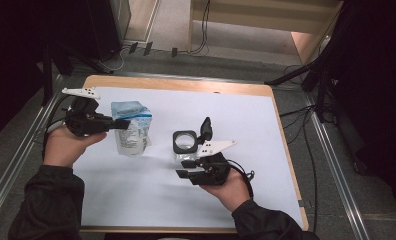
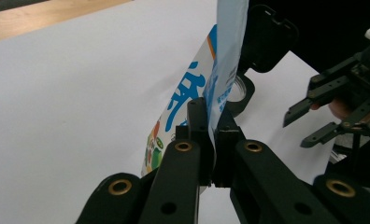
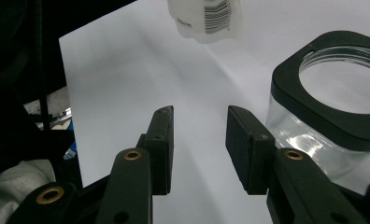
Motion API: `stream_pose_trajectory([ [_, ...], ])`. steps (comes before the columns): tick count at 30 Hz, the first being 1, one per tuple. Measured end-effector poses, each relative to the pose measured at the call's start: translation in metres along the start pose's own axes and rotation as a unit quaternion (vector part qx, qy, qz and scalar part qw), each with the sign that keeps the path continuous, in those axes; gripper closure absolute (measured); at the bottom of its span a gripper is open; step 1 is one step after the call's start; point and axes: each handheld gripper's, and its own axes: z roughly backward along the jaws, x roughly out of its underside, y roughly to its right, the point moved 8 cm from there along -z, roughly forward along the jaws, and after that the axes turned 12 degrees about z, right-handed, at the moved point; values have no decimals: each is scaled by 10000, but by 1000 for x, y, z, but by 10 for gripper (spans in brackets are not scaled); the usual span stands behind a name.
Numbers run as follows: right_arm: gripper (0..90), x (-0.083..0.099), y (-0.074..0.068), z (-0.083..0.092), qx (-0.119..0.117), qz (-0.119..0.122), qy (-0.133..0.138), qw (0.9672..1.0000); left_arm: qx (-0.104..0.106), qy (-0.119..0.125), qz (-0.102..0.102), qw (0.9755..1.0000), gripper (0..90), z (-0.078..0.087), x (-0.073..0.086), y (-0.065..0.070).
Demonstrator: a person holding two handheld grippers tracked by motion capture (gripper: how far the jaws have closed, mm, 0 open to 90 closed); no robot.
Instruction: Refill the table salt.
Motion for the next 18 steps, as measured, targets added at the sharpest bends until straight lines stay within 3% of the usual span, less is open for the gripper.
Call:
stream_pose_trajectory([
  [9,626,-17,-6,-18,39,69,47,10000,13,0,-21,10000,900,6,-2,12],
  [18,607,-26,-9,-48,44,181,51,9998,35,4,-44,10000,900,9,-1,22],
])
